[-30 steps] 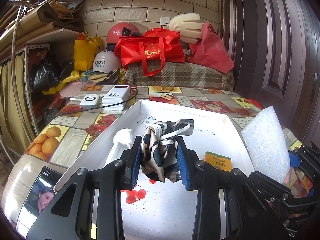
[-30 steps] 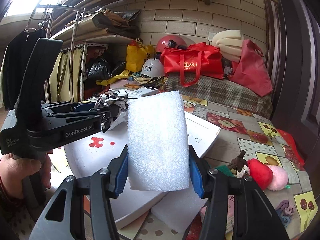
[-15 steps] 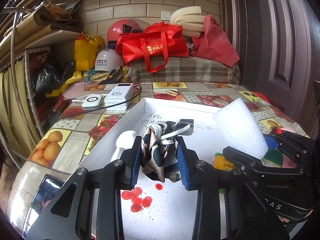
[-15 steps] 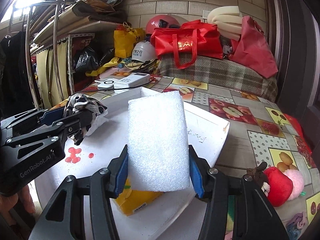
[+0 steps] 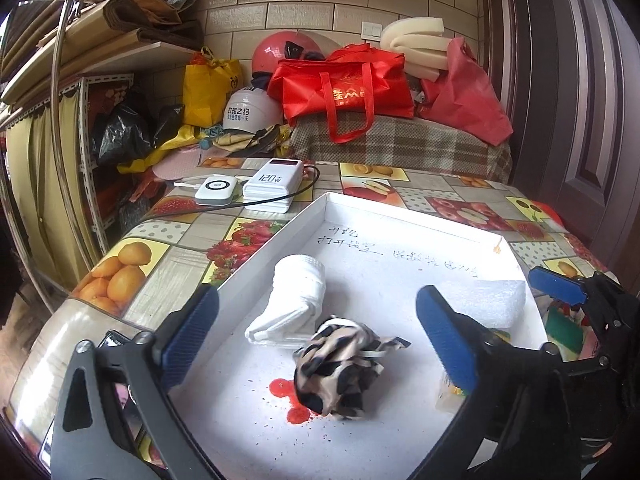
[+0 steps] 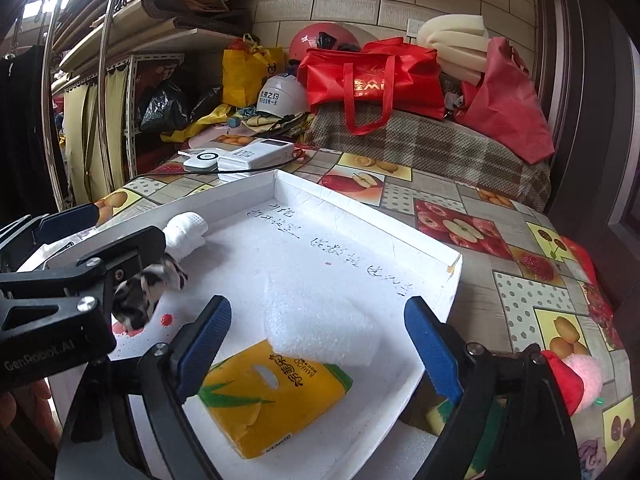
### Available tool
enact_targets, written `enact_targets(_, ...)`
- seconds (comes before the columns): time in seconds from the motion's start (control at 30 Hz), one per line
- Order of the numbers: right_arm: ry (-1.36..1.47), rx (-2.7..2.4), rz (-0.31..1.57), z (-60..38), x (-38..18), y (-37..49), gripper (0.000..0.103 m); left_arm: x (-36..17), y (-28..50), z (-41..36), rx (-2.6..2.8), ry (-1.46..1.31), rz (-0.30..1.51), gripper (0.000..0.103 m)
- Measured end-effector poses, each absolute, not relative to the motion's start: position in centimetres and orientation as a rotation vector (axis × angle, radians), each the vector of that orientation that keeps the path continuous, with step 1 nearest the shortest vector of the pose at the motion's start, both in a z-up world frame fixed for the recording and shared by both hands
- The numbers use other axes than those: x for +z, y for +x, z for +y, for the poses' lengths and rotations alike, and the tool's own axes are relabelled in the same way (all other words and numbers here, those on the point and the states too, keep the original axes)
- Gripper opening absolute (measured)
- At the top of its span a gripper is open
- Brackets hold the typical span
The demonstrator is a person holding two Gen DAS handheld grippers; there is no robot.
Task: Organize soft objects
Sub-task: 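Withdraw both tools from the tray back toward the pile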
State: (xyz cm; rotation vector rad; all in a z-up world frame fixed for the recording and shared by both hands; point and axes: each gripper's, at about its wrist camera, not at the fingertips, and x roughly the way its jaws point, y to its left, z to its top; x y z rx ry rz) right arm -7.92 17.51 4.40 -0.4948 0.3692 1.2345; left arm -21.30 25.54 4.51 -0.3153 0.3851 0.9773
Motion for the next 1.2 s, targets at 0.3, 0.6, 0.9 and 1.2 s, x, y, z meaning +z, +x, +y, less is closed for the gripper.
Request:
enact_targets(0.3, -0.500, 1.221, 0.290, 17.1, 4.9, -8.8, 0.103, 4.6, -22.3, 26.0, 0.977, -0.362, 0.351, 0.103)
enact_targets(0.6, -0.452, 1.207, 0.273, 16.2, 5.0, -8.9, 0.103, 4.6, -22.5, 26.0, 0.978, -0.366, 0.339, 0.103)
enact_targets(0.9, -0.371, 1.219, 0.295, 14.3, 5.3, -8.7, 0.103, 5.5, -22.7, 24.9, 0.985, -0.321, 0.297, 0.103)
enact_targets(1.2, -0.322, 1.261, 0.299, 10.3, 5.5, -9.0, 0.103, 6.1, -22.3, 21.5, 0.936, -0.186, 0.249, 0.103)
